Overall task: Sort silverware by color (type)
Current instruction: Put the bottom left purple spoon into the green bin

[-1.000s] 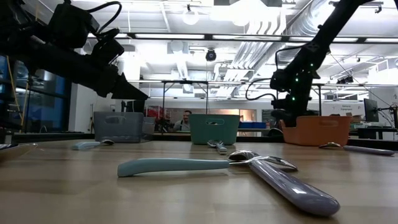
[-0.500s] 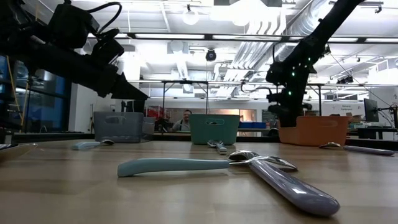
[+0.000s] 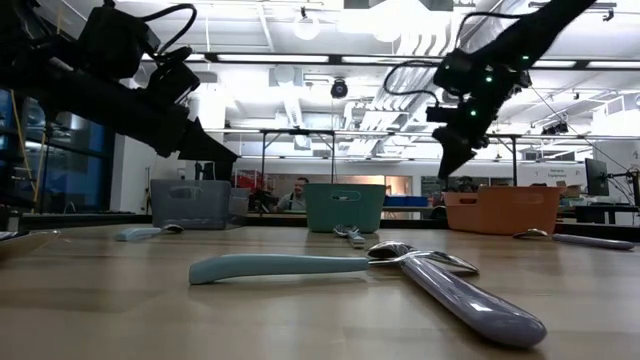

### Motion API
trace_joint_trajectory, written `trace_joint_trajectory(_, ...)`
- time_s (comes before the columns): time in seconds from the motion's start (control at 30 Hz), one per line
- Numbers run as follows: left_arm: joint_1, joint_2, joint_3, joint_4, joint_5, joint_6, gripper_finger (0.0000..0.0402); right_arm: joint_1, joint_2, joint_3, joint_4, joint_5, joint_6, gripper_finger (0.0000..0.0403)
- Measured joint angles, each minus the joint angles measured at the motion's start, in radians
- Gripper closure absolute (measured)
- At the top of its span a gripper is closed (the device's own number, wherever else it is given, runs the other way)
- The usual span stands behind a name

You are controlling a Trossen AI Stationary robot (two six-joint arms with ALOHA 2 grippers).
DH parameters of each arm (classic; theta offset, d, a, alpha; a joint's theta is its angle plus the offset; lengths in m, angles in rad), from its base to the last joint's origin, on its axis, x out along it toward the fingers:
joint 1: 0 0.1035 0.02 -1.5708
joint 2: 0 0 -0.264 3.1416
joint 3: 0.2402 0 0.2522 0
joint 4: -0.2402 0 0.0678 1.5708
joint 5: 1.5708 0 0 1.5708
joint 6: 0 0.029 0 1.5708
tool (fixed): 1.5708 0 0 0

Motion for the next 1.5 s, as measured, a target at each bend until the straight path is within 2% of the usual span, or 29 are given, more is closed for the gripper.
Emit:
trace_joint_trajectory(0.17, 0.000, 0.000, 0.000, 0.001, 0.056, 0.003, 0.0399, 0.055, -0.111, -0.149, 0.177, -0.071, 0.011, 0.0395)
trace_joint_trajectory(0.33, -0.005, -0.006, 0.000, -0.004, 0.155, -0.002, 0.0399, 0.138, -0.219, -0.257, 0.340, -0.123, 0.038, 0.0398)
trace_joint_trajectory(0.47, -0.040, -0.034, 0.004, -0.032, 0.172, -0.024, 0.0399, 0.224, -0.281, -0.319, 0.459, -0.157, 0.051, 0.0402)
trace_joint_trajectory(0.57, -0.080, -0.063, 0.044, -0.168, 0.172, -0.036, 0.0399, 0.286, -0.308, -0.348, 0.531, -0.157, 0.061, 0.0402)
trace_joint_trajectory(0.77, -0.185, -0.081, 0.200, -0.540, 0.126, -0.111, 0.0399, 0.396, -0.312, -0.377, 0.616, -0.157, 0.061, 0.0402)
trace_joint_trajectory(1.07, -0.364, -0.081, 0.402, -1.042, 0.119, -0.362, 0.0399, 0.489, -0.311, -0.377, 0.640, -0.141, 0.053, 0.0402)
trace_joint_trajectory(1.27, -0.494, -0.081, 0.452, -1.223, 0.096, -0.540, 0.0392, 0.501, -0.311, -0.377, 0.640, -0.100, 0.034, 0.0402)
trace_joint_trajectory(1.5, -0.633, -0.081, 0.467, -1.360, 0.089, -0.730, 0.0353, 0.501, -0.311, -0.377, 0.640, -0.097, 0.034, 0.0402)
